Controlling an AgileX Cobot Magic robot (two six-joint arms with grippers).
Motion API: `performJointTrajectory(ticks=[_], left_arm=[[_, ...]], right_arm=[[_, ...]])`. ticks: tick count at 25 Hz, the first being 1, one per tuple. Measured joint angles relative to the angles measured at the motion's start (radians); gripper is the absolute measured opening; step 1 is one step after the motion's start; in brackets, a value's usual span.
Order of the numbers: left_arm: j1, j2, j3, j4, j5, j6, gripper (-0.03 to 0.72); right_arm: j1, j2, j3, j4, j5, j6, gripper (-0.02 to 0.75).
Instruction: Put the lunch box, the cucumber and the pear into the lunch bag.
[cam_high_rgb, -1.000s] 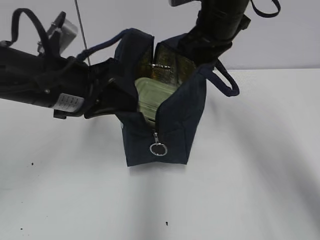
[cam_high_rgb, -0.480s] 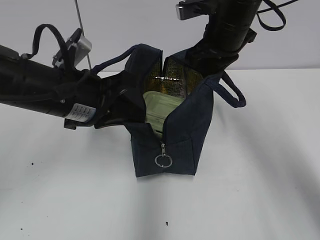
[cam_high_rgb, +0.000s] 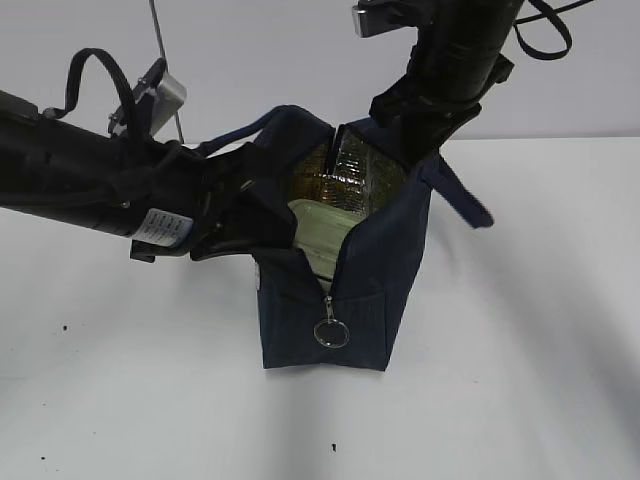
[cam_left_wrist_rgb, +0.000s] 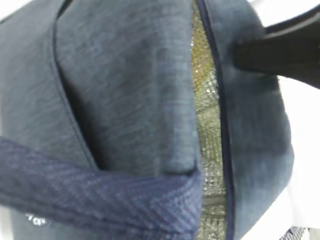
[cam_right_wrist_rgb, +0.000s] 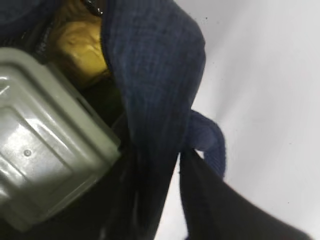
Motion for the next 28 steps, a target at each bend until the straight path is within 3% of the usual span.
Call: performJointTrajectory(ticks=[4,7,13,22,28], left_arm=[[0.0,0.0,0.0,0.0,0.014,0.0,-0.004],[0.0,0.0,0.0,-0.001,0.015,0.0,0.0],[0.0,0.0,-0.001,0.013,0.023,0.001,0.038],[0.0,0.0,-0.002,0.093,0.052,0.003,0.239],[0.0,-0.001,-0.003,0.131,0.093,0.033,0.257]], right_arm=[[0.0,-0.006,0.0,0.044,-0.004,0.0,0.43],[-0.001,-0.006,0.0,0.083,-0.006,0.006,0.526],[-0.001,-0.034,0.0,0.096,-0.006,0.022,0.54],[-0.004,-0.188,0.037,0.09,-0.009,0.022,0.522],[-0.004,-0.329,0.187,0.116,-0.009,0.012,0.521]])
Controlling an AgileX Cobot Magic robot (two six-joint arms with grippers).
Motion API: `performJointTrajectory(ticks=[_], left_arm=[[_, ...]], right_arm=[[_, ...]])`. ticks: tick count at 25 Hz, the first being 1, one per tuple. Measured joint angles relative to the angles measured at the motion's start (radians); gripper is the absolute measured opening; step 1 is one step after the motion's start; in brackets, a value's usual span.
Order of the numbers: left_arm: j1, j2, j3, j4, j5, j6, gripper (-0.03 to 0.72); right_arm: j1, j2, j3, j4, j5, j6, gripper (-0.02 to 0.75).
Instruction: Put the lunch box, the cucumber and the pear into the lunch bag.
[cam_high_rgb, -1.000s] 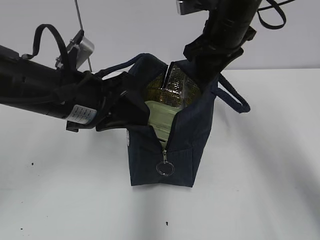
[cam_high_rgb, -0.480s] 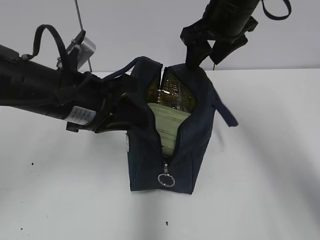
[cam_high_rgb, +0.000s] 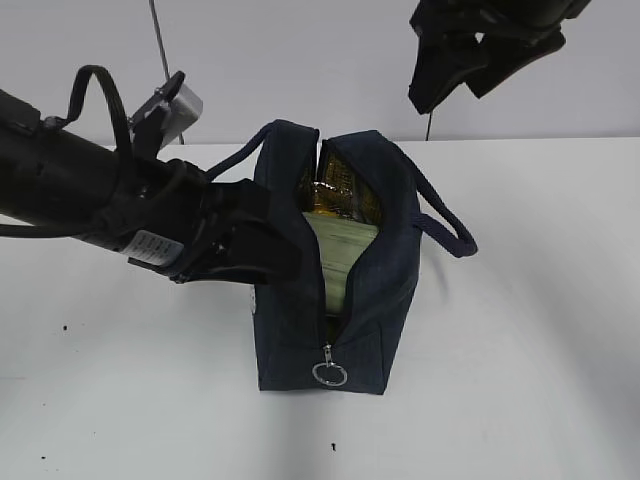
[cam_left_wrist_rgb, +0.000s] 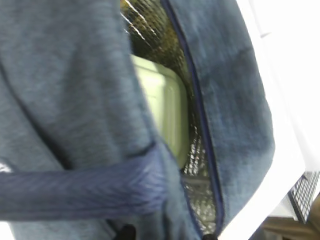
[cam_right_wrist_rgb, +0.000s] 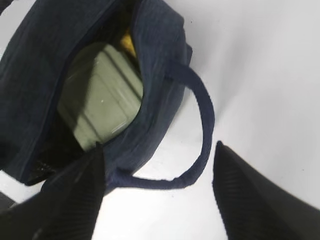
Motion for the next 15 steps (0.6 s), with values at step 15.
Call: performJointTrajectory(ticks=[15], left_arm=[[0.0,0.0,0.0,0.093,0.022,0.033,0.236]], right_arm=[[0.0,-0.365,0.511,0.32,-0.049,-0.354,0.521]])
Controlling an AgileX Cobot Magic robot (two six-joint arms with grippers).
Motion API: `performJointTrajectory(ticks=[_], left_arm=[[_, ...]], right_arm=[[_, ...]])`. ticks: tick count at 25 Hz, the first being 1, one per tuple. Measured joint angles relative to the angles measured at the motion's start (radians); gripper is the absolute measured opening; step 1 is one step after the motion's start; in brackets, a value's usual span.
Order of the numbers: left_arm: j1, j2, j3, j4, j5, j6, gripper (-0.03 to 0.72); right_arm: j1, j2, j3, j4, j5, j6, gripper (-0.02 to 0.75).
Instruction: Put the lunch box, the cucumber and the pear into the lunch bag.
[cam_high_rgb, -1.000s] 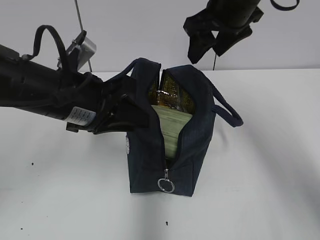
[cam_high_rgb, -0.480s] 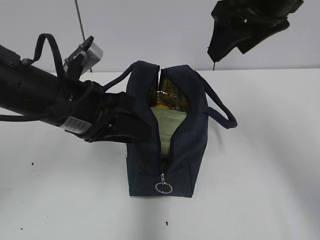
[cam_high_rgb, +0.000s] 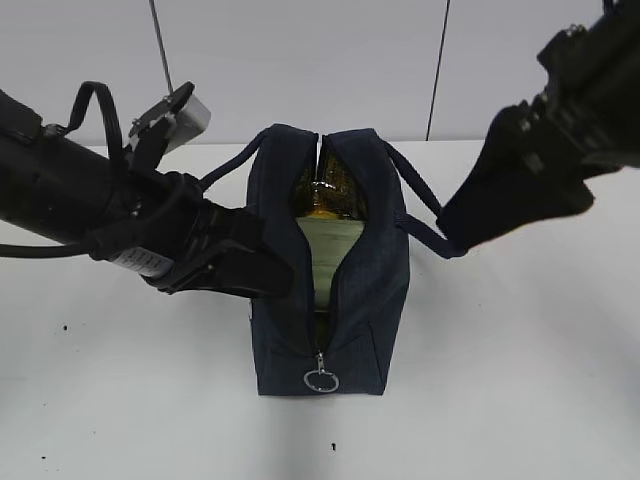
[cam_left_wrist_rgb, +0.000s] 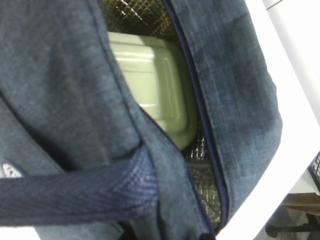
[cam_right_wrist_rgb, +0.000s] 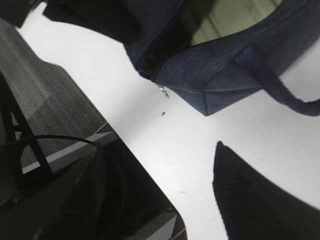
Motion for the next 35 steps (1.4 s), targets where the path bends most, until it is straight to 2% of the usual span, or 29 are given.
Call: performJointTrajectory(ticks=[7,13,23,29,35], left_arm=[[0.0,0.0,0.0,0.002,-0.013,0.0,0.125],[0.0,0.0,0.0,0.007,-0.02,0.0,0.001],[0.0,0.0,0.0,0.008,-0.012,0.0,-0.012],[0.0,0.0,0.0,0.009,-0.009,0.0,-0.012],[0.0,0.0,0.0,0.009,-0.009,0.0,-0.012]], right_arm=[[0.0,-0.048,0.264,0.205,-0.139,-0.223,0.521],[0.0,-0.05,0.467,0.503,-0.227,-0.589,0.521],[0.0,-0.052,0.751,0.944,-0.376,-1.105,0.521],[0.0,-0.052,0.809,1.067,-0.393,-1.288,0.521],[0.0,-0.017,0.819,1.212,-0.397,-1.386,0.521]])
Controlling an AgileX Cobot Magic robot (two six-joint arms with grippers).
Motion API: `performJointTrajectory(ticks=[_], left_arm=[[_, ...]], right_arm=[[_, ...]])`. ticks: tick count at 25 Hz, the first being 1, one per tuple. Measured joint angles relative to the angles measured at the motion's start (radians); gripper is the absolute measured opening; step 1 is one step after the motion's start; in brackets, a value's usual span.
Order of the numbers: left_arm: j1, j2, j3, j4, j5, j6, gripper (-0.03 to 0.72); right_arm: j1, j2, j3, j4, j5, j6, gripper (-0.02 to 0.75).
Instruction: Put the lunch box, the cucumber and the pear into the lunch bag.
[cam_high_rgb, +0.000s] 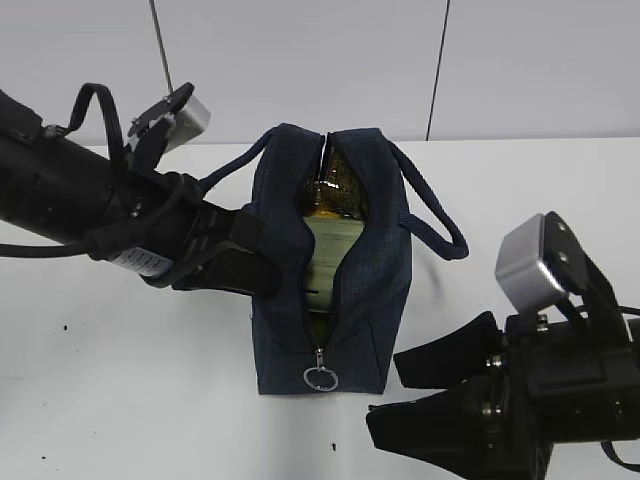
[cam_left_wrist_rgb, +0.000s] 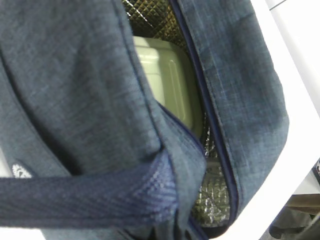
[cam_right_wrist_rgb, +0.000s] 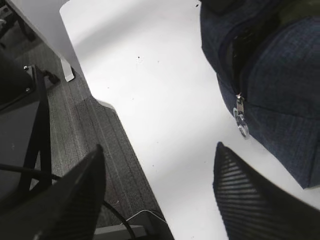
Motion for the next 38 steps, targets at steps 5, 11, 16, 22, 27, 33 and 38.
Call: performJointTrajectory(ticks=[5,11,16,22,27,33,38], left_arm=[[0.0,0.0,0.0,0.0,0.003,0.0,-0.012],[0.0,0.0,0.0,0.0,0.005,0.0,-0.013],[0.0,0.0,0.0,0.0,0.006,0.0,-0.013],[0.0,0.0,0.0,0.0,0.013,0.0,-0.013],[0.0,0.0,0.0,0.0,0.016,0.0,-0.013],[0.0,0.0,0.0,0.0,0.017,0.0,-0.013],[0.0,0.0,0.0,0.0,0.018,0.0,-0.013]], right_arm=[[0.0,0.141,0.0,0.043,0.007,-0.096,0.521],[0.0,0.366,-0.018,0.093,0.127,-0.299,0.511],[0.0,0.518,-0.078,0.1,0.153,-0.366,0.496],[0.0,0.589,-0.163,0.106,0.167,-0.382,0.492],[0.0,0.591,-0.205,0.108,0.12,-0.383,0.491],[0.0,0.593,-0.219,0.108,0.061,-0.383,0.491],[0.0,0.593,-0.253,0.106,0.039,-0.383,0.491]])
